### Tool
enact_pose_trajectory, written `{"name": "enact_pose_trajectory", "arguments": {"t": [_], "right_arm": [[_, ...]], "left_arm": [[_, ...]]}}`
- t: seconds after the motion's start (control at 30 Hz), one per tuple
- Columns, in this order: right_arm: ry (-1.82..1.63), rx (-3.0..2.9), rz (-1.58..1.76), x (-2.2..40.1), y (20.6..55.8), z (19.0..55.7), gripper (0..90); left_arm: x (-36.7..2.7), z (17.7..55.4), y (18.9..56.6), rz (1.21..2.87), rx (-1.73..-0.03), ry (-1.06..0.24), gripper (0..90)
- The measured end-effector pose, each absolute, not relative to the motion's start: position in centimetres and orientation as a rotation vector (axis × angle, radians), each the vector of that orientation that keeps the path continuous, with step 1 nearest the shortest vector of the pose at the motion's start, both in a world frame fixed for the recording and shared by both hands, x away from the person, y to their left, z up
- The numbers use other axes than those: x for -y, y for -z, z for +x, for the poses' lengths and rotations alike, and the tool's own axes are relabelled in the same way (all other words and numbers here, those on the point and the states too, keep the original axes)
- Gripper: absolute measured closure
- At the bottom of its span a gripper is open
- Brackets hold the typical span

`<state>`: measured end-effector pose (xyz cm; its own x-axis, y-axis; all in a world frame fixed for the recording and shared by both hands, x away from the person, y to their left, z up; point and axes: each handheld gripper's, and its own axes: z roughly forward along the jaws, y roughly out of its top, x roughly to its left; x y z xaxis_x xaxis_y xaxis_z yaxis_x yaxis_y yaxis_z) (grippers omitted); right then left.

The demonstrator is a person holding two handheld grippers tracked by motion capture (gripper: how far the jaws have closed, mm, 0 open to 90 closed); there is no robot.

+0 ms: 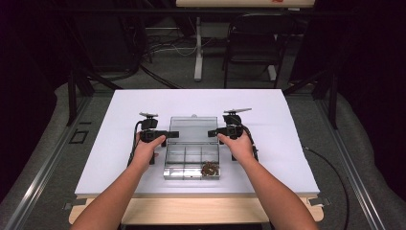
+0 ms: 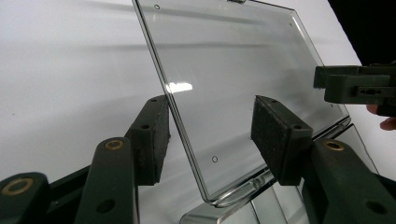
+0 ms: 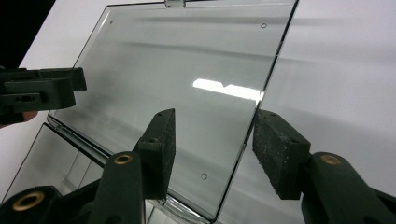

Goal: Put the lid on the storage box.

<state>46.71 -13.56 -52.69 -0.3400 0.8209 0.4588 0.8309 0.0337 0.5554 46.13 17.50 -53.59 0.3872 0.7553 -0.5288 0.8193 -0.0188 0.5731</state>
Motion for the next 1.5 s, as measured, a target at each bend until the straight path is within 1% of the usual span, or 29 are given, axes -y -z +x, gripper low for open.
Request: {"name": "enact_pose_trajectory", "arguments": {"t": [1.0, 1.5], "right_arm": [[1.326, 2.323, -1.728, 13.8, 50.5, 45.3, 51.0], [1.36, 2.358, -1.688, 14.0, 49.5, 44.3, 51.8]], "left_arm": [[-17.9, 45.1, 51.6, 1.758, -1.326, 0.066, 50.2], [-17.9, 44.3, 50.7, 1.797, -1.283, 0.027, 52.0]]}}
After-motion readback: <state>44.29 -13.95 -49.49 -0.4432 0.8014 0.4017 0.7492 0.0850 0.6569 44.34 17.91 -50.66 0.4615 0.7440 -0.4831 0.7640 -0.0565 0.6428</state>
